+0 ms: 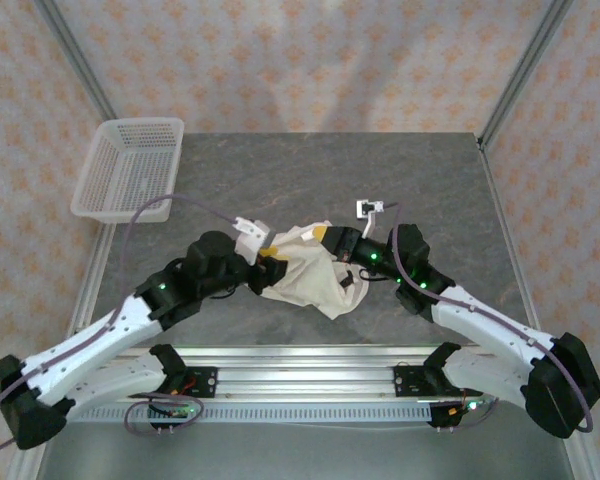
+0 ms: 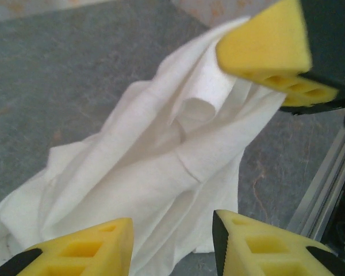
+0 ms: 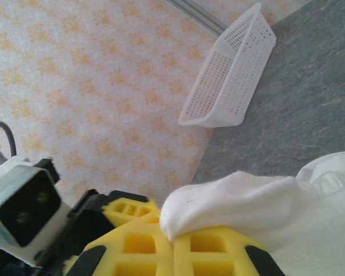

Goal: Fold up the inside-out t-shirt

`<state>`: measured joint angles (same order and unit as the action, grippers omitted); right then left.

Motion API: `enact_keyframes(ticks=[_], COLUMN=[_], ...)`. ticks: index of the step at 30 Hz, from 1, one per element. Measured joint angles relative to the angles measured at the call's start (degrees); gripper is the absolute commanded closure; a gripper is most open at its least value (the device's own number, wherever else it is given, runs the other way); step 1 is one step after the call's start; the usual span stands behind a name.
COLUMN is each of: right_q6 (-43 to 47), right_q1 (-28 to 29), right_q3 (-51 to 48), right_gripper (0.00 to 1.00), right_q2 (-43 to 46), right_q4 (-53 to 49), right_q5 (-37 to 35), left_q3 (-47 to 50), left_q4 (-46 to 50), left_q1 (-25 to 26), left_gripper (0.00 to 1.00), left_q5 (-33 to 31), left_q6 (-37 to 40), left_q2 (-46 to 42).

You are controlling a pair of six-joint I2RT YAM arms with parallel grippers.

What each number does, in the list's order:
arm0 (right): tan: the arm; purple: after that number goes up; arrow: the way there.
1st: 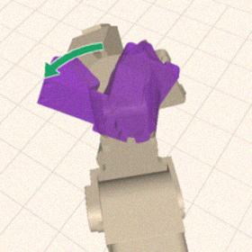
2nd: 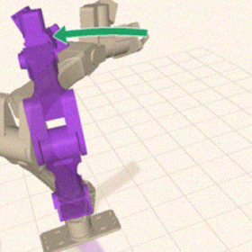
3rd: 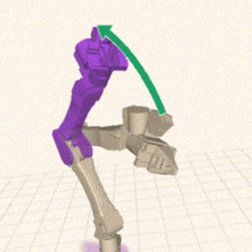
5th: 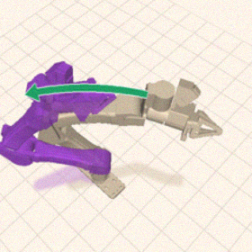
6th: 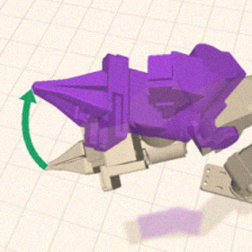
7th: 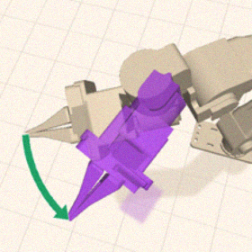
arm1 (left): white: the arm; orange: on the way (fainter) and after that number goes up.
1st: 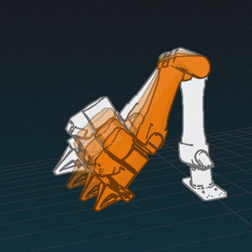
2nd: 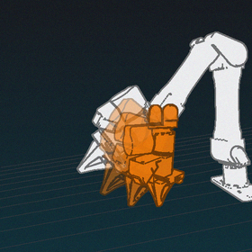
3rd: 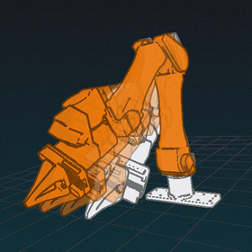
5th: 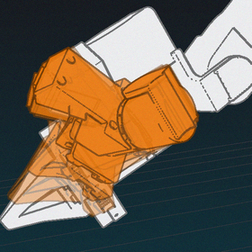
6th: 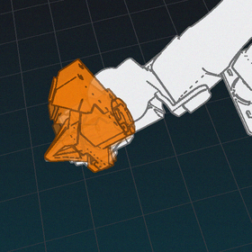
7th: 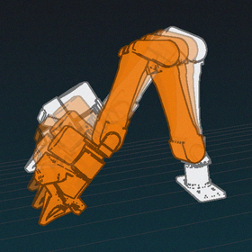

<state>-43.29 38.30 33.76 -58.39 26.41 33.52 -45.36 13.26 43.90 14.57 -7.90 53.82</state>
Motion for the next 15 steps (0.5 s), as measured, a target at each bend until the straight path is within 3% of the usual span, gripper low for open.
enact_keyframes(ticks=[7, 15], right_q6=[-0.02, -0.22], right_q1=[0.00, 0.00], right_q3=[0.02, 0.90], right_gripper=[1.00, 1.00], right_q2=[-0.02, -0.61], right_q4=[-0.20, -0.72], right_q5=[1.49, 2.14], left_q3=[-4.79, -8.87], left_q4=[-2.71, -5.46], left_q1=[0.00, 0.00], left_gripper=[0.53, 0.79], left_q5=[0.46, 5.49], left_q6=[2.25, 3.74], left_q2=[6.40, 10.51])
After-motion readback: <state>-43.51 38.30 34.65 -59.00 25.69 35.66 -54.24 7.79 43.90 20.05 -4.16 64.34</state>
